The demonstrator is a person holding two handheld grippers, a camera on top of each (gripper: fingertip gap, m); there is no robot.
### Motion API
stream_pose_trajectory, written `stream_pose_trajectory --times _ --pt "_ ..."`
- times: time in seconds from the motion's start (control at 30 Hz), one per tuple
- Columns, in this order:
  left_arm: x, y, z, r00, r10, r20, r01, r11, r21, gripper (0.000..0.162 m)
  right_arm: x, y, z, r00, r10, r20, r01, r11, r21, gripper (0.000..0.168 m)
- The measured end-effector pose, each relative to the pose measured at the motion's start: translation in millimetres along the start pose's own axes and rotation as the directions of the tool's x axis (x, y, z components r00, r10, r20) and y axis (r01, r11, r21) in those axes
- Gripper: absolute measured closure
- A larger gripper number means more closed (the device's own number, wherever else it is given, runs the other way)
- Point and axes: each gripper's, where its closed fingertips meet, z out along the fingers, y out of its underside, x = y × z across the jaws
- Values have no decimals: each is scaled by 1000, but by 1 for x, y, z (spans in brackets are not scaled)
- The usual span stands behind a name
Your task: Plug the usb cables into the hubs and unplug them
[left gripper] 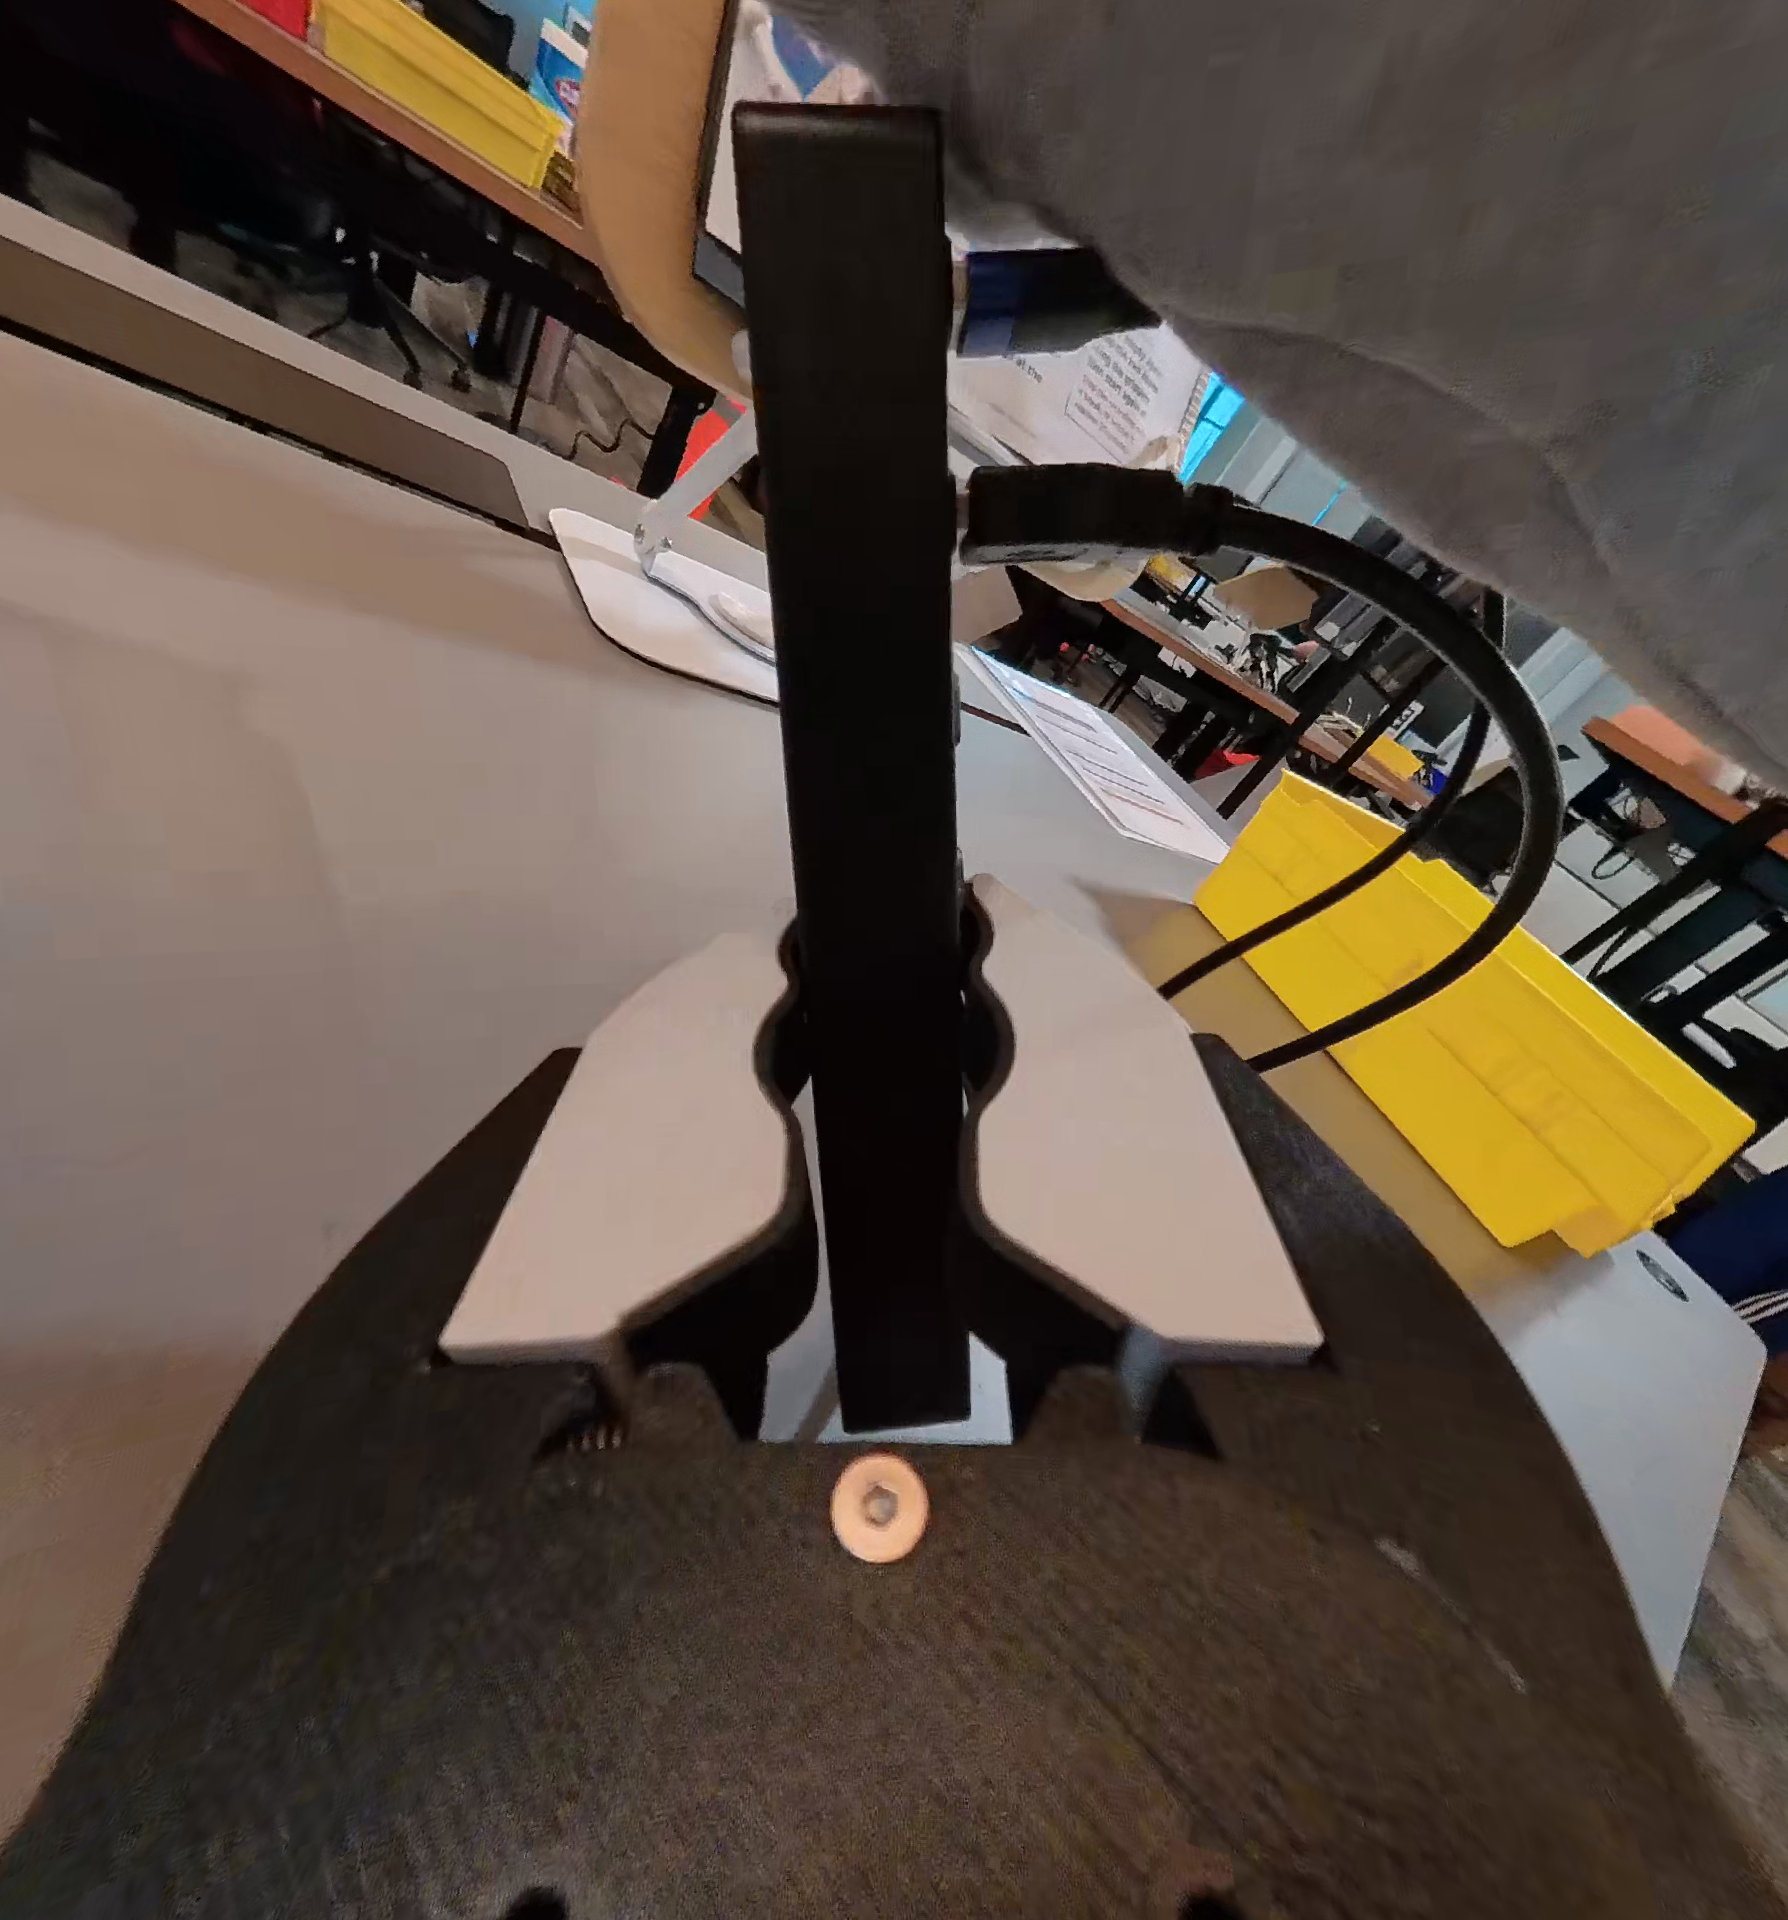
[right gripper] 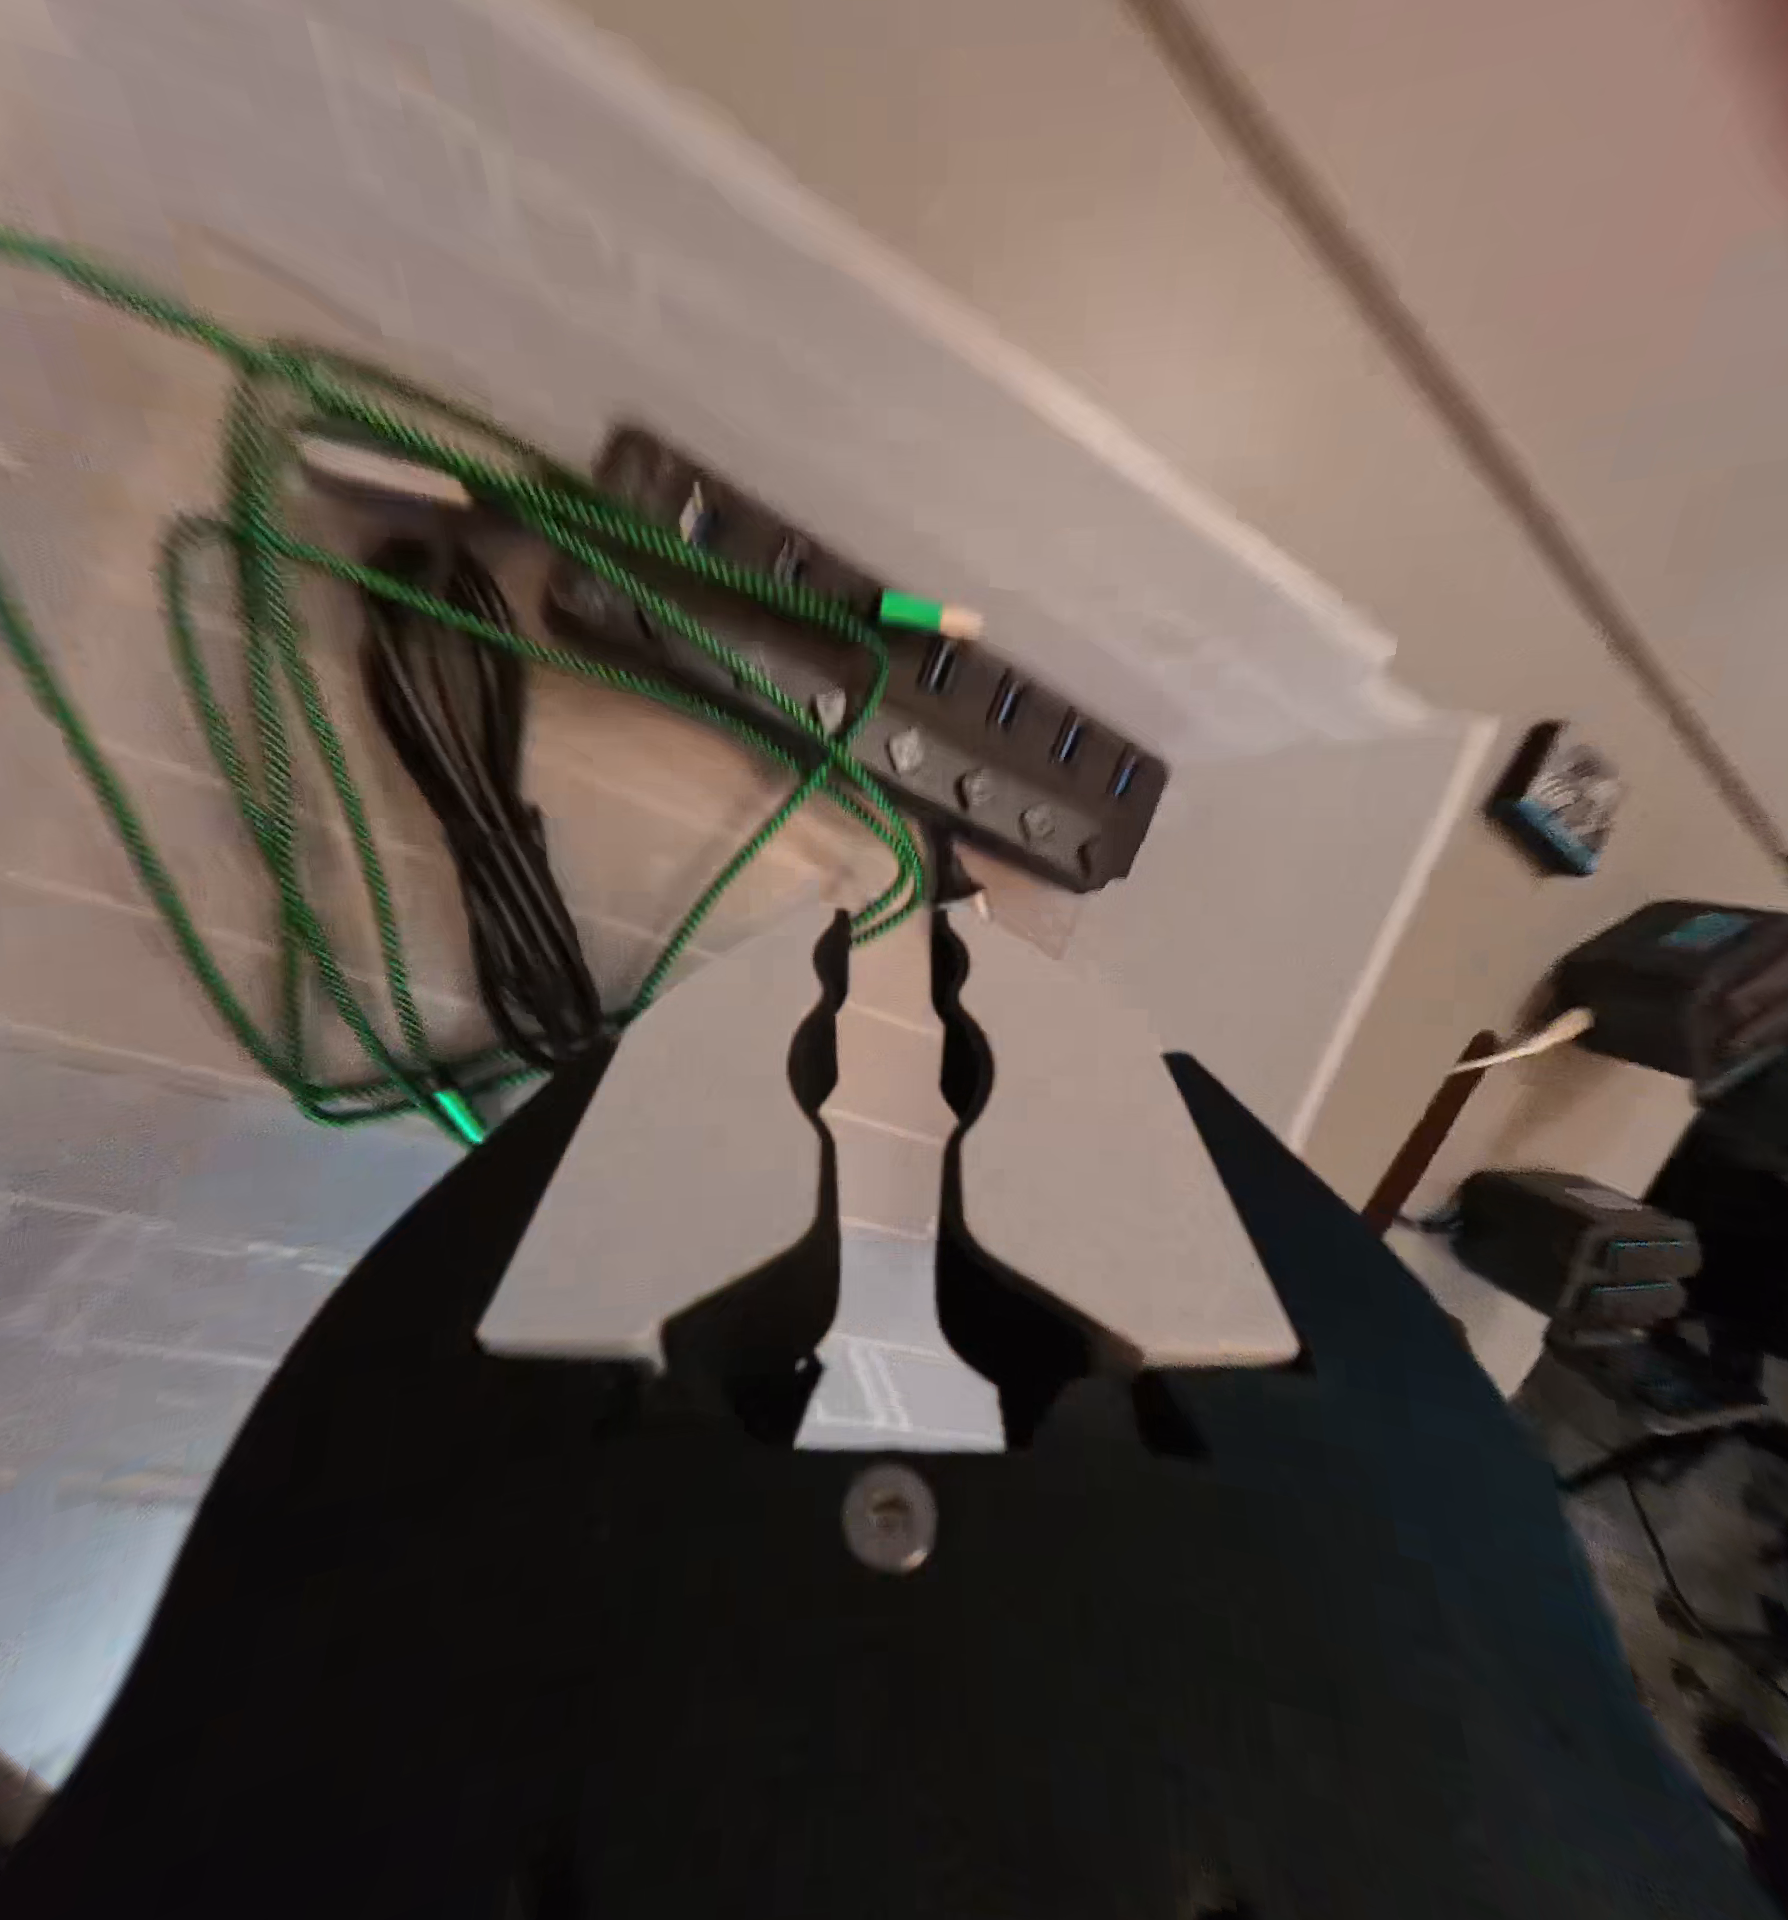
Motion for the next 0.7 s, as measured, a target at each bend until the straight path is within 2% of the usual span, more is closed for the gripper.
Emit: stream_pose_trajectory --times 0.1,0.2,0.4,0.6,0.7 --pt "-8 0 0 998 -66 11 66 998 2 134 5 28 38 996 -69 54 77 984 -160 150" --pt "-15 0 0 993 -119 23 119 993 5 134 18 38 55 987 -158 35 162 967 -198 156" --pt "-6 1 3 997 -76 3 76 997 -4 134 25 57 80 978 -175 113 202 934 -295 139" --pt "-7 2 4 995 -97 -2 97 995 -8 134 17 58 91 967 -212 142 248 914 -322 151" --pt "-7 2 4 996 -95 -5 94 996 -7 134 6 64 78 968 -129 217 205 904 -375 151"
